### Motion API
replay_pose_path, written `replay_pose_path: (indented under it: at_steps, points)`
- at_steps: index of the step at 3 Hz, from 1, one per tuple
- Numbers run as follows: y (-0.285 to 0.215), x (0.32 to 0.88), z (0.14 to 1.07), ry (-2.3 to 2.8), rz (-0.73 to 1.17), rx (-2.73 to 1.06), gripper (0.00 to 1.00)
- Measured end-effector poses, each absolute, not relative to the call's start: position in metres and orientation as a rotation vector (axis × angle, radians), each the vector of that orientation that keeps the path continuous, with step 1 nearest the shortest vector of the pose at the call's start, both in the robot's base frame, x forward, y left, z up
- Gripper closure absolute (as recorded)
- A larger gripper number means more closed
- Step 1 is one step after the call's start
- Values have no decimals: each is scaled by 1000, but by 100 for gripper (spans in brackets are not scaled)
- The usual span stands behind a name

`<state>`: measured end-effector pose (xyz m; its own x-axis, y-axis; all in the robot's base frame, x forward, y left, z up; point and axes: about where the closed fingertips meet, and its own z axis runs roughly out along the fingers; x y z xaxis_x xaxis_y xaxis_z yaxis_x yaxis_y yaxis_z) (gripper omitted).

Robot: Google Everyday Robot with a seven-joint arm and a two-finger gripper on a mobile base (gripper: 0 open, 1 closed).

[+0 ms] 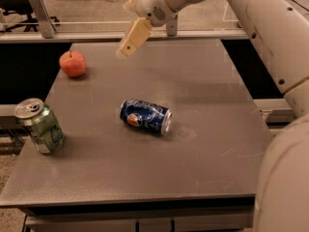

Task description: Pick apple

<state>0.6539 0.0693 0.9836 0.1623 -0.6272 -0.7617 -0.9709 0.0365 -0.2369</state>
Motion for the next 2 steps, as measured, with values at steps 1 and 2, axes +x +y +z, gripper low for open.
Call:
replay_pose_path:
  at_steps: [1,2]
  points:
    - [95,644,994,1643,534,-1511,0]
    - [114,645,963,1734,563,-1429,0]
